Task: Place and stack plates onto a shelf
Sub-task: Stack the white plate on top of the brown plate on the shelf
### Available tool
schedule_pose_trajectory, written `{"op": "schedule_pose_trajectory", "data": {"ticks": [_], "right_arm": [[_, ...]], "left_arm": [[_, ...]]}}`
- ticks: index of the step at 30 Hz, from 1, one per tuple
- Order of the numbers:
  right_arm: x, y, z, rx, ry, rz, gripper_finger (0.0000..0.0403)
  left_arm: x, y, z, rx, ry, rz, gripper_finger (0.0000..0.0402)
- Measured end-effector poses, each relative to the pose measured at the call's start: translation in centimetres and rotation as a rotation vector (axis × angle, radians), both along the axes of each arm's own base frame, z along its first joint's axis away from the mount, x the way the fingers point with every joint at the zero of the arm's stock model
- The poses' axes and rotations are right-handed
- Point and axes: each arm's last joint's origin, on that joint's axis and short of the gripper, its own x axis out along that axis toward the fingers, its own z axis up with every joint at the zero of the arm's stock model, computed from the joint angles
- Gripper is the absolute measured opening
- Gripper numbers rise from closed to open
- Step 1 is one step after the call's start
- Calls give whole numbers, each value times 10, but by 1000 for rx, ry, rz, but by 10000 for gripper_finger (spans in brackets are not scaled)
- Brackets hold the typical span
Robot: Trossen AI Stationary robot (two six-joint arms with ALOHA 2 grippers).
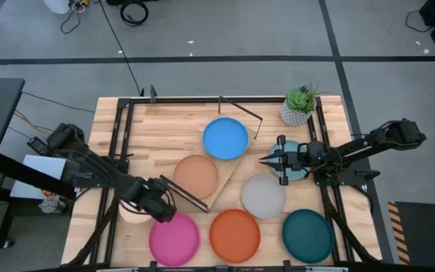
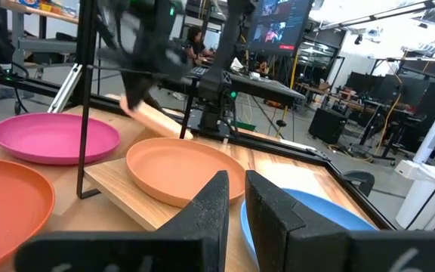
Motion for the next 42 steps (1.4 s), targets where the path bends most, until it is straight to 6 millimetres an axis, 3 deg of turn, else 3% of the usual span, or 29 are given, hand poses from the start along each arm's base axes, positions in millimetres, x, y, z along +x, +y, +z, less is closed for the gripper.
{"op": "schedule_pose_trajectory", "data": {"ticks": [5, 10, 17, 22, 25, 29, 33, 37, 42], "right_arm": [[0, 0, 0, 1, 2, 0, 53], [0, 0, -1, 10, 11, 0, 53], [0, 0, -2, 27, 24, 1, 53], [0, 0, -3, 52, 32, 4, 53], [0, 0, -4, 68, 44, 4, 53], [0, 0, -5, 78, 55, 5, 53], [0, 0, -6, 94, 63, 4, 53], [0, 0, -7, 100, 72, 5, 53], [0, 0, -7, 100, 73, 5, 53]], "left_arm": [[-8, -5, 55, -139, -175, -102, 11], [-14, -13, 110, -159, -428, -139, 11], [-23, -23, 177, -22, -787, -233, 11], [-30, -21, 204, 199, -936, -341, 11], [-29, -16, 213, 309, -973, -396, 11], [-19, 0, 216, 635, -966, -391, 11], [2, 25, 211, 889, -859, -214, 11], [31, 58, 194, 814, -740, -60, 11], [76, 98, 163, 560, -577, -35, 11]]}}
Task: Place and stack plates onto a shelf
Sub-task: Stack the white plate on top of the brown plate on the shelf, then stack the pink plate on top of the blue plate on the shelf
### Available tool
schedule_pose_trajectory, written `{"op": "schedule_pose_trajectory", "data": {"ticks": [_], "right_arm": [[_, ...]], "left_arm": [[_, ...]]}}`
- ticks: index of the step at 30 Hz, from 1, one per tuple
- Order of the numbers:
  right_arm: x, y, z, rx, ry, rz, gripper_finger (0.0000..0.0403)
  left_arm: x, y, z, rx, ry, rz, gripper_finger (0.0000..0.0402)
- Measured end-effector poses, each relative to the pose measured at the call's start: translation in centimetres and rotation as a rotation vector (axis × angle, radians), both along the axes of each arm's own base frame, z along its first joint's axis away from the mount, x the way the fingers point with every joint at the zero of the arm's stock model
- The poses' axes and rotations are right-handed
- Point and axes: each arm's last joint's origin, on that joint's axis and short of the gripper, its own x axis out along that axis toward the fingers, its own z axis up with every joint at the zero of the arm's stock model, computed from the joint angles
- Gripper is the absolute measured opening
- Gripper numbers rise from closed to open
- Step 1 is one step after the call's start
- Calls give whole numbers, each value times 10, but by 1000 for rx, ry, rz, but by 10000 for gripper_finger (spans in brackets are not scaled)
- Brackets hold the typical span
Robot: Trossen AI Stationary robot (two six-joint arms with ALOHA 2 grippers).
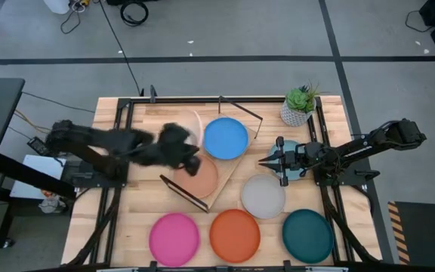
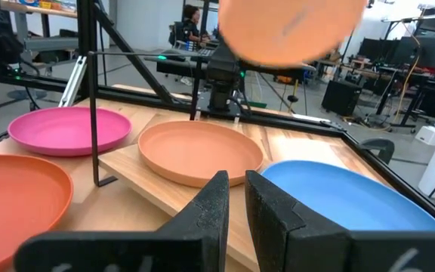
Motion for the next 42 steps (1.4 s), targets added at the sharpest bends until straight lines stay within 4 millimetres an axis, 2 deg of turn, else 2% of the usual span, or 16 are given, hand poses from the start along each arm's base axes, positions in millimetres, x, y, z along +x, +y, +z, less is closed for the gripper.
{"op": "schedule_pose_trajectory", "data": {"ticks": [3, 7, 14, 19, 26, 28, 36, 42], "right_arm": [[0, 0, 0, -1, 2, 0, 53], [0, 0, -1, -4, 13, -1, 53], [0, 0, -2, -4, 15, -3, 53], [0, 0, -1, -1, 15, -3, 53], [0, 0, -1, -1, 15, -3, 53], [0, 0, -2, -1, 16, -3, 53], [0, 0, -2, -2, 16, -3, 53], [0, 0, -1, -5, 14, -3, 53]], "left_arm": [[21, 18, -19, -139, 91, -51, 11], [43, 26, -45, -264, 201, -119, 11], [61, 10, -73, -358, 328, -377, 11], [65, -2, -84, -348, 376, -443, 11], [64, -7, -85, -317, 393, -472, 16], [63, -10, -86, -307, 399, -489, 32], [59, -6, -86, -280, 435, -460, 136], [63, -2, -64, -130, 384, -487, 150]]}}
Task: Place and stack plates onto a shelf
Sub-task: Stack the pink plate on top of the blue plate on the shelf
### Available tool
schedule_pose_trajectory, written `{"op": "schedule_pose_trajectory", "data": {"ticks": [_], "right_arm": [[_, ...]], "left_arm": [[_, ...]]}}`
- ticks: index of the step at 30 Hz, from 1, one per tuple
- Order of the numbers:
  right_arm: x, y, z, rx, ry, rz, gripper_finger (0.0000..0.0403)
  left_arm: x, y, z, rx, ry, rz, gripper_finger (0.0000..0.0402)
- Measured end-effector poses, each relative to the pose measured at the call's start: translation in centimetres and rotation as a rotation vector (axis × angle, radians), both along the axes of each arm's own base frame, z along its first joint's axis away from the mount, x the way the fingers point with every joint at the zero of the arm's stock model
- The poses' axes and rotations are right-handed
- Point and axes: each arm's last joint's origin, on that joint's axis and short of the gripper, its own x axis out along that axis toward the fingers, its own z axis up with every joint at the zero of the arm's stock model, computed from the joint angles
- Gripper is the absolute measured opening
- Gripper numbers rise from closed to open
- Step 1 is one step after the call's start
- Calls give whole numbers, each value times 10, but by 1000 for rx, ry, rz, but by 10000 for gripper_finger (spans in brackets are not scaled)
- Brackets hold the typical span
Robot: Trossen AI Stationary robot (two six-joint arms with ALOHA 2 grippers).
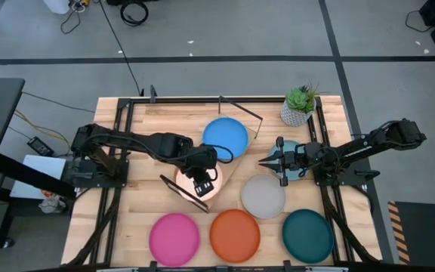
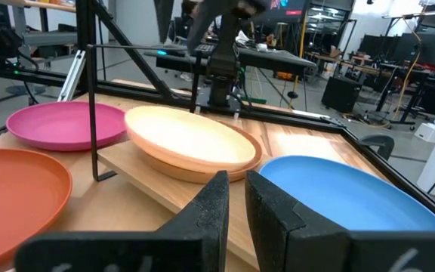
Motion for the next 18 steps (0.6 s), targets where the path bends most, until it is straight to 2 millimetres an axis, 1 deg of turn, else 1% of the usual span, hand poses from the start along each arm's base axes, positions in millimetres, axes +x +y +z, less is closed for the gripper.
{"op": "schedule_pose_trajectory", "data": {"ticks": [3, 5, 7, 10, 12, 15, 18], "right_arm": [[0, 0, 0, -3, -2, 0, 53], [0, 0, 1, -3, -8, 0, 53], [0, 0, 1, -3, -7, 0, 53], [0, 0, 1, -3, -7, 0, 53], [0, 0, 1, -3, -7, 0, 53], [0, 0, 1, -3, -7, 0, 53], [0, 0, 0, -3, -3, 1, 53]], "left_arm": [[7, -1, 6, 84, -97, 11, 144], [16, -3, 5, 92, -162, 5, 143], [28, -4, -4, 71, -184, -1, 142], [42, -5, -23, 43, -153, -17, 142], [44, -4, -29, 33, -134, -21, 142], [45, -1, -31, 21, -116, -22, 142], [43, 4, -26, 42, -136, -33, 142]]}}
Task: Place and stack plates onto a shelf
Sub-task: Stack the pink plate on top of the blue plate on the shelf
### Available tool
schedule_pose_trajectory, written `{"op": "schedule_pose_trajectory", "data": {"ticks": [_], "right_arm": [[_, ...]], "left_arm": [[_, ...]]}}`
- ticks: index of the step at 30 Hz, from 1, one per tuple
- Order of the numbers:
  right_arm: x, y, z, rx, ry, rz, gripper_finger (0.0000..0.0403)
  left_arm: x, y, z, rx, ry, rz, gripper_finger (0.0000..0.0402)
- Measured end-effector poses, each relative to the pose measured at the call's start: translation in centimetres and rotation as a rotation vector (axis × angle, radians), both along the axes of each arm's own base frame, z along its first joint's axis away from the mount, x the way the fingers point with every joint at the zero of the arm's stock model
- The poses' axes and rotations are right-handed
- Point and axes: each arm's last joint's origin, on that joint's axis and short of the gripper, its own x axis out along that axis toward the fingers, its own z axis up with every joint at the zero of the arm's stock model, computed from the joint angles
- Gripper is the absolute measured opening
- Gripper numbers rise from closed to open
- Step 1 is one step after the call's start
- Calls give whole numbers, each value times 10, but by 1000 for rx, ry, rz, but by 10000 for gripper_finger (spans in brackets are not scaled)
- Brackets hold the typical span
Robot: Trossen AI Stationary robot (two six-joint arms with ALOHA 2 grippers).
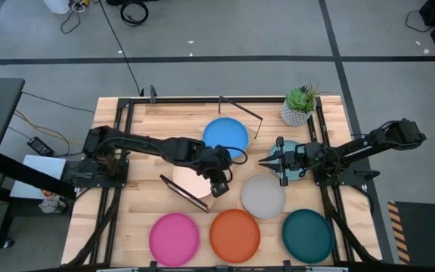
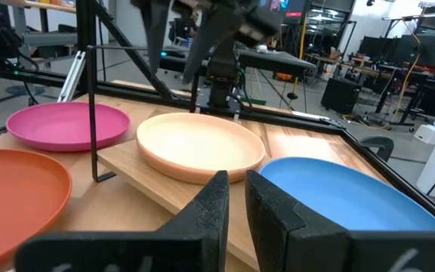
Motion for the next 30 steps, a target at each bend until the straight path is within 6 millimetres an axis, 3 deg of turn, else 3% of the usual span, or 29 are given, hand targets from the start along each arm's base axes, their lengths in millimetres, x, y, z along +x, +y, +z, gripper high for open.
{"op": "schedule_pose_trajectory", "data": {"ticks": [6, 9, 14, 17, 20, 25, 30], "right_arm": [[0, 0, -5, 29, 48, -3, 53], [-1, 1, -9, 50, 93, -2, 53], [-1, 0, -10, 91, 108, -12, 53], [-1, 0, -10, 127, 110, -15, 53], [-1, 0, -12, 146, 123, -18, 53], [-1, 0, -12, 152, 127, -19, 53], [-1, 1, -12, 173, 129, -10, 53]], "left_arm": [[1, -4, 11, 46, -88, -84, 142], [2, -16, 19, 19, -128, -167, 142], [-9, -69, 36, 120, -208, -470, 142], [-19, -100, 40, 135, -230, -528, 142], [-30, -125, 40, 124, -227, -490, 142], [-55, -158, 32, 88, -140, -278, 142], [-82, -183, 26, -106, -18, -5, 142]]}}
